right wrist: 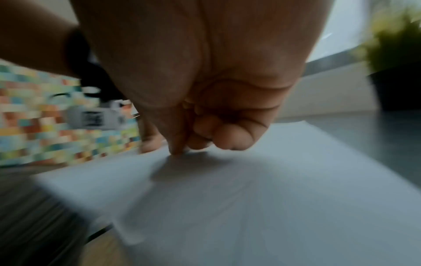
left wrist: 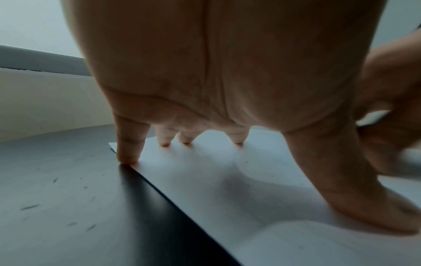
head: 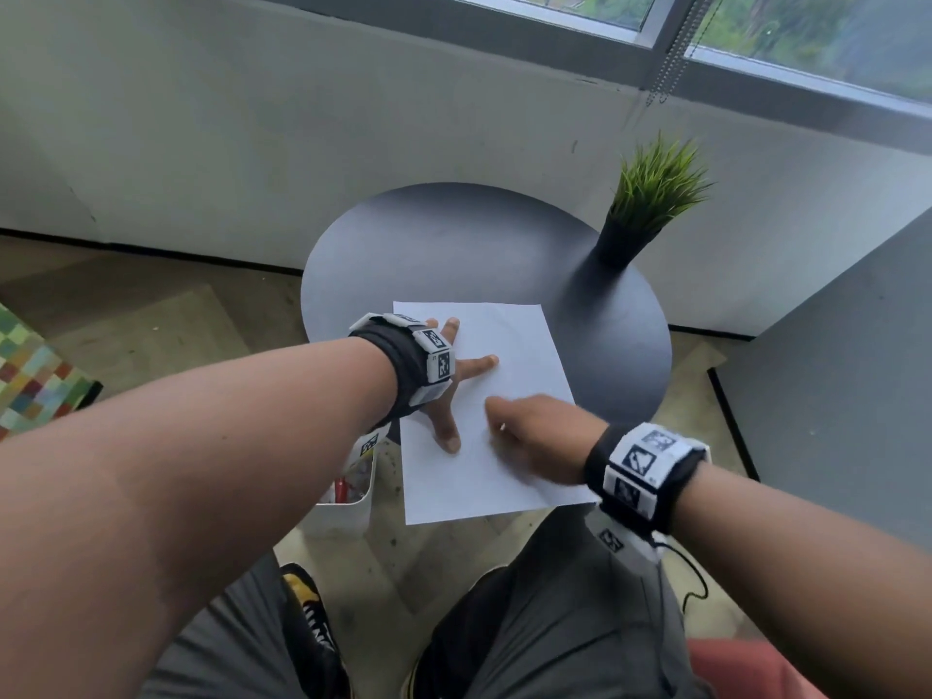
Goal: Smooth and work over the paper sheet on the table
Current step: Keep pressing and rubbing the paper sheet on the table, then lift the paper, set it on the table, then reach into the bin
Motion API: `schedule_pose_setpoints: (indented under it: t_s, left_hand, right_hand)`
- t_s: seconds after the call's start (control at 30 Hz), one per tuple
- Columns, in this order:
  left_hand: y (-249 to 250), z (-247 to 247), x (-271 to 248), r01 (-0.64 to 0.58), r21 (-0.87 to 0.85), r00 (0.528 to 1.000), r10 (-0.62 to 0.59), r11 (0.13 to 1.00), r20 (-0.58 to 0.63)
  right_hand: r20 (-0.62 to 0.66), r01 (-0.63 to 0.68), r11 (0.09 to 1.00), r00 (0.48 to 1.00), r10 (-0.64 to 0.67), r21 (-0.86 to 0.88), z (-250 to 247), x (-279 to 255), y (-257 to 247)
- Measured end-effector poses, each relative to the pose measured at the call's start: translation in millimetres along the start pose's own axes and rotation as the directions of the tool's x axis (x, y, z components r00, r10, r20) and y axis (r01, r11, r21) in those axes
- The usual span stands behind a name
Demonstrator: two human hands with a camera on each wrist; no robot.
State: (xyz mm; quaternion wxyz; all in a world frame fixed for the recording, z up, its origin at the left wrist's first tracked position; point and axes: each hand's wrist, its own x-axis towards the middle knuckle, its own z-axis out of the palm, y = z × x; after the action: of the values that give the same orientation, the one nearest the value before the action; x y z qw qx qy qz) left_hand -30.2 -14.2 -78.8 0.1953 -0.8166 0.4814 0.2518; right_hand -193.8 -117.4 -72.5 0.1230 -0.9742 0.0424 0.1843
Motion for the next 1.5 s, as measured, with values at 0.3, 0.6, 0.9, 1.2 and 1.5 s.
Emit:
schedule_pose_setpoints:
  t_s: [0.3,0.6,0.9,1.2,1.5]
  left_hand:
    - [-5.8,12.7,-7.8,-0.049,-0.075,0.998,0.045,0.996,-0.05]
    - [-32.8,55.1,-60.7,0.109,-0.44,0.897,-0.279,0.892,-0.343]
    - [-45.9,62.7,-81.9,-0.002,-0.917,0.9,-0.4,-0.399,0.172]
    - [-33.8,36.2,-98.5,-0.137,-0.938,0.892,-0.372,0.319,-0.257]
    - [-60.3,-26.8,-130.9,-0.521,-0.854,0.805,-0.325,0.011,-0.495]
  right_hand:
    - [-0.164,-0.429,0.869,0.865,0.473,0.245,-12.5,3.6,86.3]
    - [-0.18,-0.45,0.85,0.844,0.505,0.275,2.4,-24.8,45.8]
    - [-0.095,-0.467,0.825,0.85,0.518,0.317,21.9,-34.4,-6.9]
    - [-0.086,-0.396,0.666,0.818,0.568,0.632,-5.4,-30.2,-3.5]
    - [-0.323,-0.033,0.529,0.759,0.565,0.848,-82.6,-50.5,7.4]
